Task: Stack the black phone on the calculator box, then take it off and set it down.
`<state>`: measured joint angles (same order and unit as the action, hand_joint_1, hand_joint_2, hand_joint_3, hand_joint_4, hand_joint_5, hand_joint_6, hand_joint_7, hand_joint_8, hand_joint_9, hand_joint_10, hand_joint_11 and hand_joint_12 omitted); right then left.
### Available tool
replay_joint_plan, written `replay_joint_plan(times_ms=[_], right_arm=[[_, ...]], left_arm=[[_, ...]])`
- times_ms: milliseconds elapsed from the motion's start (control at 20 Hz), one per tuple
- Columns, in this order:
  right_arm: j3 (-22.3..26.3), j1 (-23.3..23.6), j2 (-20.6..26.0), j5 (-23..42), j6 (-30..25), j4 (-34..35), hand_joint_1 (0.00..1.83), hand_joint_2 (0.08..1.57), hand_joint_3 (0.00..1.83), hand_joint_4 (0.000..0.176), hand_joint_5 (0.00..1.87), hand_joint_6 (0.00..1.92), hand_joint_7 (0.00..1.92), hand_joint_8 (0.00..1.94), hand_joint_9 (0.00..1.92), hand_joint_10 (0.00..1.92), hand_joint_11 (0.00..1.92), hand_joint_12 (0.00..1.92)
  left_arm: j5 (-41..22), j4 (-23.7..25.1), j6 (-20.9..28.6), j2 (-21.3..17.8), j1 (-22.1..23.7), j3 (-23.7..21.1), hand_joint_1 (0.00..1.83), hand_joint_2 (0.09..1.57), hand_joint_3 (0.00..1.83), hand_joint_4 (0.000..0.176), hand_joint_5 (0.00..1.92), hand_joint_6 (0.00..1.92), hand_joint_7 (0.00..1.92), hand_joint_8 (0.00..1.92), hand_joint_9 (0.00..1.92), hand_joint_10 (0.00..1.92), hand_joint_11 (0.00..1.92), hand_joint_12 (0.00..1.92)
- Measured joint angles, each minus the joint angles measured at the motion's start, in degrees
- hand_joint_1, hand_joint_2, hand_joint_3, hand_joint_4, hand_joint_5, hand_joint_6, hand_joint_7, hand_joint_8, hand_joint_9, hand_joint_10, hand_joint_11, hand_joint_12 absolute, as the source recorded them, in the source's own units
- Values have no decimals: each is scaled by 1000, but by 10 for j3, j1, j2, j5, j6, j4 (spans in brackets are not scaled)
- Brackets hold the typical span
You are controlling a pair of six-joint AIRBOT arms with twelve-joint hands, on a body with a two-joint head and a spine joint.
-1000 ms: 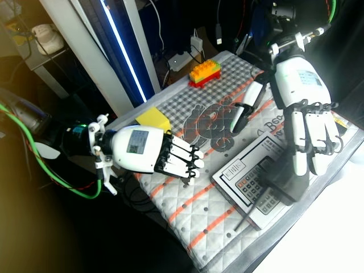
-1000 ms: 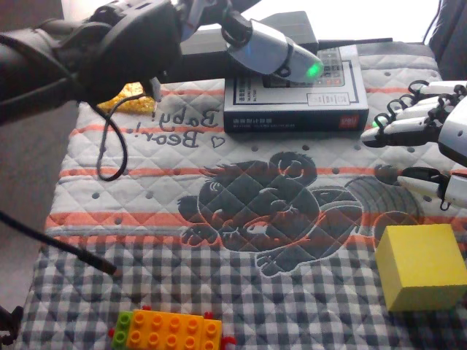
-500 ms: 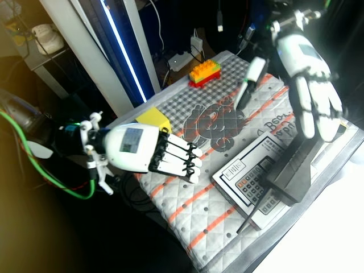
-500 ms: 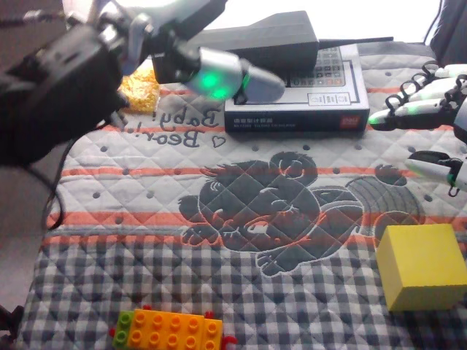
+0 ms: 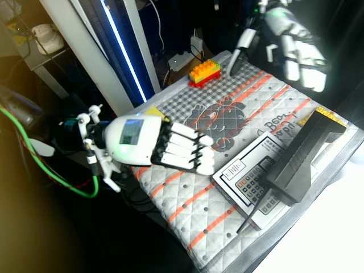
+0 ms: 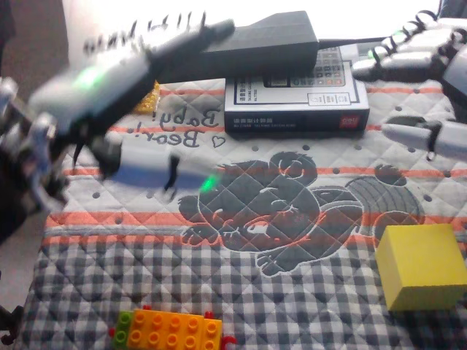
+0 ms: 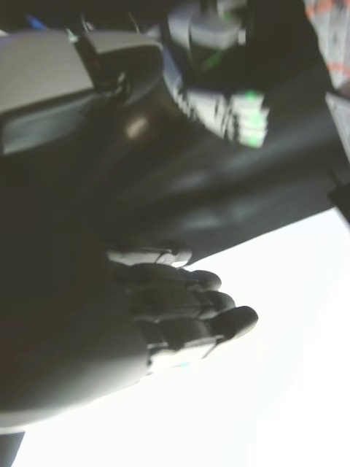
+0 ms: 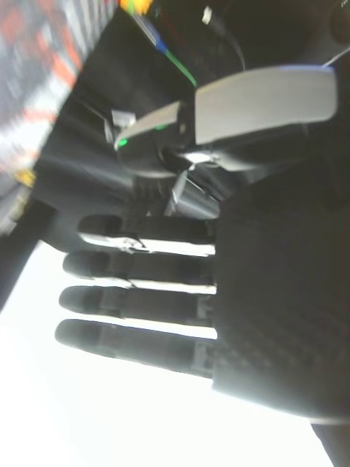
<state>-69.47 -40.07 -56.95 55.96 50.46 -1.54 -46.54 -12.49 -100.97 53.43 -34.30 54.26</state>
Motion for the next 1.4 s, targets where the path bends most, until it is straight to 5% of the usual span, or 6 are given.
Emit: replay_joint_plan(times_ms=[100, 200, 500, 750, 950, 1400], right_arm=[[-17, 25, -17, -20, 0, -1, 629, 1080, 0, 82, 462, 0, 523, 0, 512, 0, 437, 139], [-42, 52, -38, -48, 0, -2, 698, 994, 0, 110, 359, 0, 391, 0, 379, 0, 346, 129], [-114, 142, -98, -169, 23, -7, 730, 906, 0, 146, 326, 5, 368, 6, 392, 12, 60, 977], [-177, 181, -148, -233, 24, -8, 659, 894, 0, 96, 234, 0, 357, 0, 439, 10, 128, 1172], [-238, 217, -182, -286, 24, -6, 733, 879, 0, 121, 271, 2, 338, 3, 469, 9, 216, 1117], [-325, 256, -242, -369, 24, -4, 724, 911, 4, 117, 246, 1, 330, 7, 557, 21, 281, 1188]], left_arm=[[-36, -15, 8, -23, -34, -24, 750, 797, 0, 169, 0, 0, 15, 0, 0, 0, 0, 0], [-89, -28, 44, -43, -71, -38, 770, 790, 0, 95, 48, 16, 0, 0, 0, 0, 0, 0], [-115, -52, 124, -59, -156, -58, 743, 816, 4, 110, 23, 1, 18, 4, 0, 0, 0, 0], [-156, -68, 125, -64, -167, -65, 792, 829, 6, 135, 6, 0, 48, 16, 9, 4, 0, 0], [-150, -70, 124, -64, -170, -65, 816, 827, 3, 91, 35, 10, 54, 10, 31, 10, 0, 0], [-133, -71, 125, -53, -170, -63, 839, 842, 5, 108, 63, 11, 70, 8, 50, 8, 35, 19]])
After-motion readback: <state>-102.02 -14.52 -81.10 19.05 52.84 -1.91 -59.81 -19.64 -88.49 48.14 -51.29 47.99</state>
